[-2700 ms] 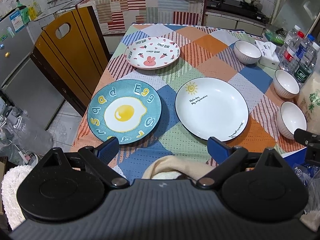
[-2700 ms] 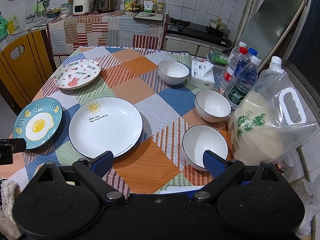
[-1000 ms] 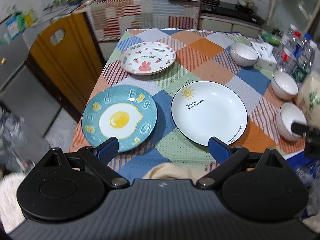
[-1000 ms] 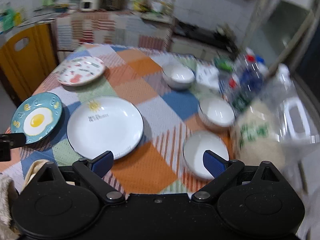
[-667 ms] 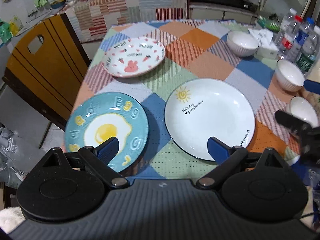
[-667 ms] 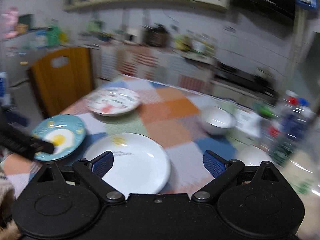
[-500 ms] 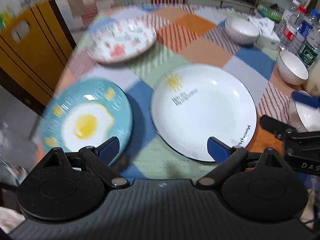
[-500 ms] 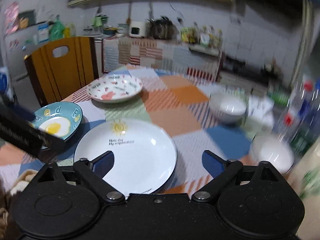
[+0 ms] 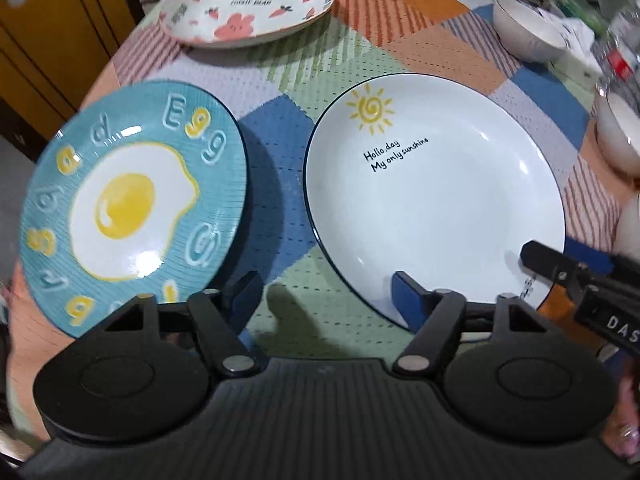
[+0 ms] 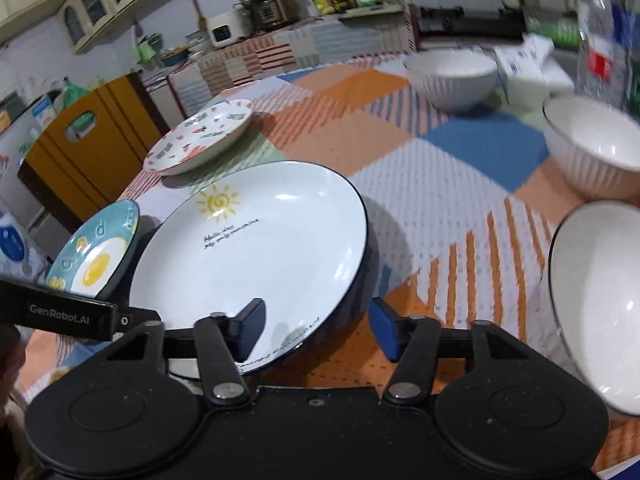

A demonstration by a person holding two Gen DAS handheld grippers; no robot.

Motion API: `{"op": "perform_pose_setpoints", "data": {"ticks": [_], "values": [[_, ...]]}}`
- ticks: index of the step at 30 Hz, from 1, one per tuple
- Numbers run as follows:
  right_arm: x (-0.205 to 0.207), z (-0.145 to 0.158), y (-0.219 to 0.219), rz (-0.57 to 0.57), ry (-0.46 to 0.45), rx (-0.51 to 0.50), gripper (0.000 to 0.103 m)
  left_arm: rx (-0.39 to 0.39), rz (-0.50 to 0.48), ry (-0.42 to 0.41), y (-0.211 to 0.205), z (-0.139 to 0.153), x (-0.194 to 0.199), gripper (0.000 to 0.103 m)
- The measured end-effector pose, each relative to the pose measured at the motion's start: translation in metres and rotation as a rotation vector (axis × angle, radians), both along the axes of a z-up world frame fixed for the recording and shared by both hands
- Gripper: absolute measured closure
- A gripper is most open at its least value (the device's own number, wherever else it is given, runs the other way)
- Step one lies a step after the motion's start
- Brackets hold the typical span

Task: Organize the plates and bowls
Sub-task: 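Reach both tools to the white sun plate and grip its rim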

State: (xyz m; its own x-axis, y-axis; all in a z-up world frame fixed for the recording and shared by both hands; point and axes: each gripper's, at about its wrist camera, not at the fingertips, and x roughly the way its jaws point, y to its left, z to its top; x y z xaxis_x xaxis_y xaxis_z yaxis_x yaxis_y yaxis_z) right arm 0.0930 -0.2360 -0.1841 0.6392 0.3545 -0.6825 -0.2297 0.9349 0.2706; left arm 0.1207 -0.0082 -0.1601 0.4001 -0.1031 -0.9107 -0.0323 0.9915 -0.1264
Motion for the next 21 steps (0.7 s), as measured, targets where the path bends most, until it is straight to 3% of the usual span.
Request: {"op": "perform_pose_setpoints", "data": {"ticks": [3, 6, 8, 13, 17, 21], "values": [[0.006, -0.007, -0.005, -0.021, 0.008, 0.042, 0.057, -0.035, 0.013, -0.02, 0.002, -0.005, 0.006, 0.048], [0.011, -0.011, -0.006, -0.02, 0.009, 0.059, 0.08, -0.044, -0.002, -0.052, -0.002, -0.007, 0.01, 0.058], [0.011, -0.012, -0.005, -0.013, -0.007, 0.061, 0.081, -0.061, -0.016, -0.069, -0.004, -0.007, 0.012, 0.069], [0.01, -0.017, -0.01, 0.001, -0.036, 0.09, 0.081, -0.055, -0.022, -0.053, -0.006, -0.005, 0.015, 0.071], [0.015, -0.01, -0.005, 0.035, -0.018, 0.04, 0.081, -0.03, -0.051, -0.047, -0.008, 0.0, 0.016, 0.071], [0.025, 0.0, -0.008, 0.048, -0.001, 0.045, 0.081, 0.01, -0.104, -0.097, -0.017, 0.017, 0.017, 0.071]]}}
